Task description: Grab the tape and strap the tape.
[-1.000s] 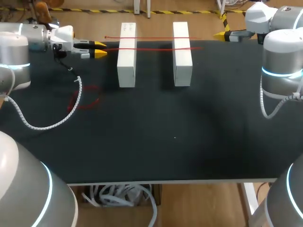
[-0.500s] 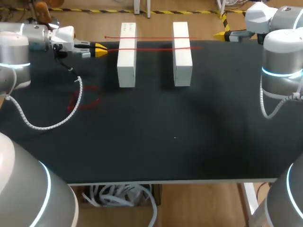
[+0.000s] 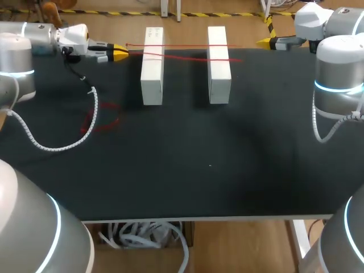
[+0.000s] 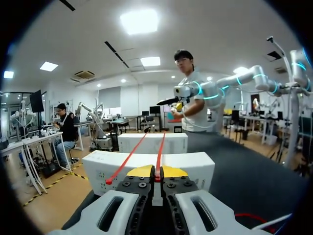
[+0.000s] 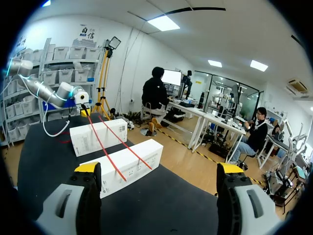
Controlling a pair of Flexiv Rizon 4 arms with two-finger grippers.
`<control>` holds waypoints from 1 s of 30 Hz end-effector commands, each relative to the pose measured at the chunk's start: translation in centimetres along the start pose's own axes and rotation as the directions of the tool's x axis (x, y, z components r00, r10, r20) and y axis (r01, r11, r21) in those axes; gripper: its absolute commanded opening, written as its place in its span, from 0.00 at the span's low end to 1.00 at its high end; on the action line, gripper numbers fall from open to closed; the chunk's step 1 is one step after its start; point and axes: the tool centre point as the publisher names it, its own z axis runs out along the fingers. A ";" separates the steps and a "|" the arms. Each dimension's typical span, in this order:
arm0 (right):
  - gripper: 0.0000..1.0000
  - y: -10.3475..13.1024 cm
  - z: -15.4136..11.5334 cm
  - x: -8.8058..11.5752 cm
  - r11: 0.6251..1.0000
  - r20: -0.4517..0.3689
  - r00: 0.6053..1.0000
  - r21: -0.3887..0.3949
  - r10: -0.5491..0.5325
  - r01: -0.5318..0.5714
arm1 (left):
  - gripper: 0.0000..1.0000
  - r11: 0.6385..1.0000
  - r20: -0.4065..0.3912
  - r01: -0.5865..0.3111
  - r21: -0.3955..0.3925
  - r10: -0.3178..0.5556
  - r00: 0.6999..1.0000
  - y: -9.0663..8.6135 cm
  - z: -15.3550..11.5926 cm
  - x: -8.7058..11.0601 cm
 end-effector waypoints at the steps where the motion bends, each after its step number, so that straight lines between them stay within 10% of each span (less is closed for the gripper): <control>1: 1.00 -0.1 0.0 0.0 1.000 0.000 1.000 -0.004 0.000 0.000 | 0.00 1.000 0.012 -0.022 -0.006 0.022 1.000 -1.9 0.6 0.8; 30: 1.00 -0.1 0.0 0.0 1.000 0.000 1.000 -0.004 0.000 0.000 | 0.00 0.970 0.112 -0.193 0.150 0.178 0.978 -15.9 6.4 -0.3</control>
